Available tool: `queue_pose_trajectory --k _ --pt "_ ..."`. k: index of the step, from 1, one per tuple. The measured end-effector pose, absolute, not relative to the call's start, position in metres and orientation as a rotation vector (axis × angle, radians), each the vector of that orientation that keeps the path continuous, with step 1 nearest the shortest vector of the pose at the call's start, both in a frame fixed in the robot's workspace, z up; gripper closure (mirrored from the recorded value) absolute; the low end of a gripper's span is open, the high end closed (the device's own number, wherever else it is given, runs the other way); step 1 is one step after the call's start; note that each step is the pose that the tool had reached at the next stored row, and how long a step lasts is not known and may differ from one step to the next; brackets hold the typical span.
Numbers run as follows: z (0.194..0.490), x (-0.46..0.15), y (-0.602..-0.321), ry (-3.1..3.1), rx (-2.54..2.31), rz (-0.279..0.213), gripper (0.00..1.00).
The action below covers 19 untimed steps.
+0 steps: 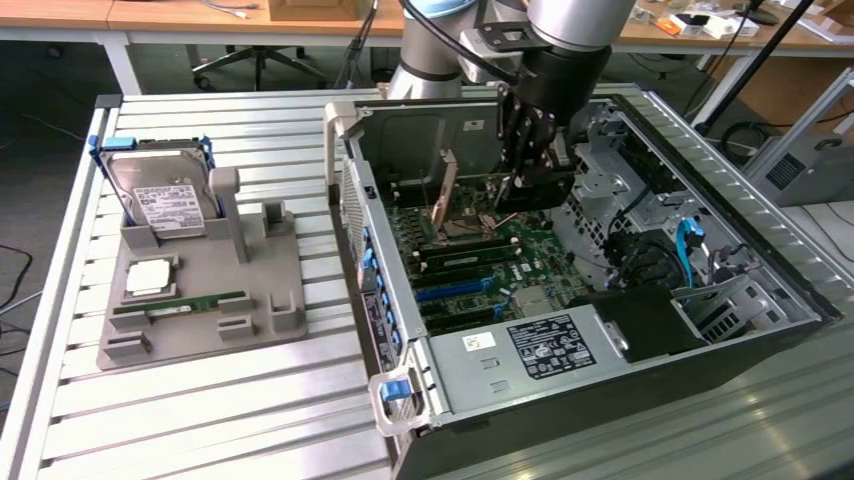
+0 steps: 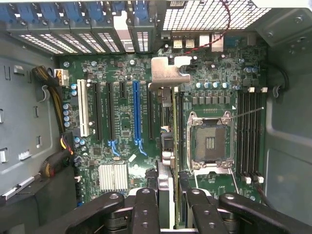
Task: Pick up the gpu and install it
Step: 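Insert the gpu into the slot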
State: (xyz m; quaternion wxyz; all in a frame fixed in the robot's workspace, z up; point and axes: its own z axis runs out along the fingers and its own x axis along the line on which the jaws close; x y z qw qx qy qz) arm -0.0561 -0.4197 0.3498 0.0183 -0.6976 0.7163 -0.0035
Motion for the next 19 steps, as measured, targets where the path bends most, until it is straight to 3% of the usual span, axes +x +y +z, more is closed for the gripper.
queue_pose_trajectory --k 19 --pt "0.3472 -0.0606 -0.4236 2.225 -2.166 -0.011 0.73"
